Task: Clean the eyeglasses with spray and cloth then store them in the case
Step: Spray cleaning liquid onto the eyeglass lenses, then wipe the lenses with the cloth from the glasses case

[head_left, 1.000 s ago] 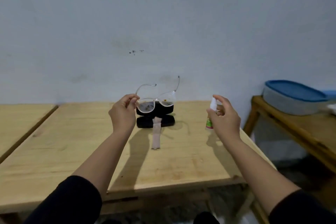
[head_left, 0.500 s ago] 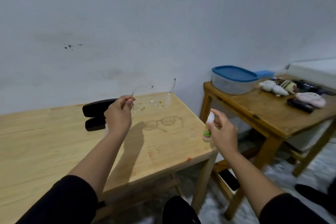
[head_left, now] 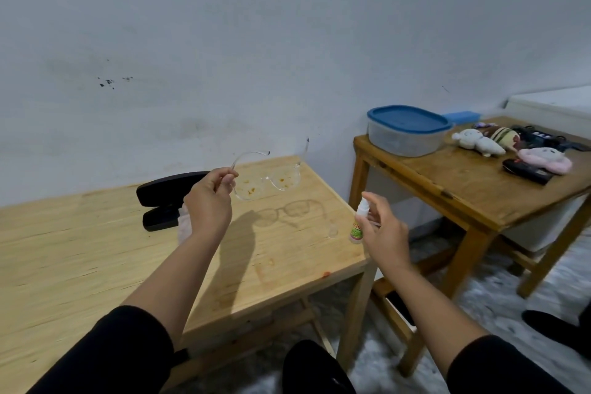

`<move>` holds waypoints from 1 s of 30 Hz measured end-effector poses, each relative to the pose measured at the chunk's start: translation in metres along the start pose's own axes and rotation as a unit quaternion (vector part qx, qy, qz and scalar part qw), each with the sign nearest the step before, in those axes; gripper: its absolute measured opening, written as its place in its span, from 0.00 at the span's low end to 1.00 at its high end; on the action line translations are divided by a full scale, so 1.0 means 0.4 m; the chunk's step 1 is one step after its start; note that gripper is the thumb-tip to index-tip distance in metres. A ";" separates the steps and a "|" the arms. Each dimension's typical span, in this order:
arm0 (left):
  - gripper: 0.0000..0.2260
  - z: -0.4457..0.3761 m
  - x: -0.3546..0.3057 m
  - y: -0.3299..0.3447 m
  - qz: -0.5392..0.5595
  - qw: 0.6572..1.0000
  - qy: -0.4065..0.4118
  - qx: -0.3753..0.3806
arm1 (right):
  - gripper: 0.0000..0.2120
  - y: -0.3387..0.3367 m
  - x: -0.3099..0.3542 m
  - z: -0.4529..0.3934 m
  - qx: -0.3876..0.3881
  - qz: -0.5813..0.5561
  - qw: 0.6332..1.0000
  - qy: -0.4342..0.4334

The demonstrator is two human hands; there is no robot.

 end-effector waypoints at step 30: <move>0.07 -0.057 -0.002 -0.350 -0.038 0.991 0.042 -0.124 | 0.22 0.276 0.311 -0.099 0.191 0.198 0.943 -0.187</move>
Point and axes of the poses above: each hand's wrist, its own z-axis away from the middle knuckle, its own y-axis out of the palm, x = y × z, the point moved 5 cm from there along -z, towards the middle knuckle, and after that the axes turned 7 degrees about z, right-handed, at the moved point
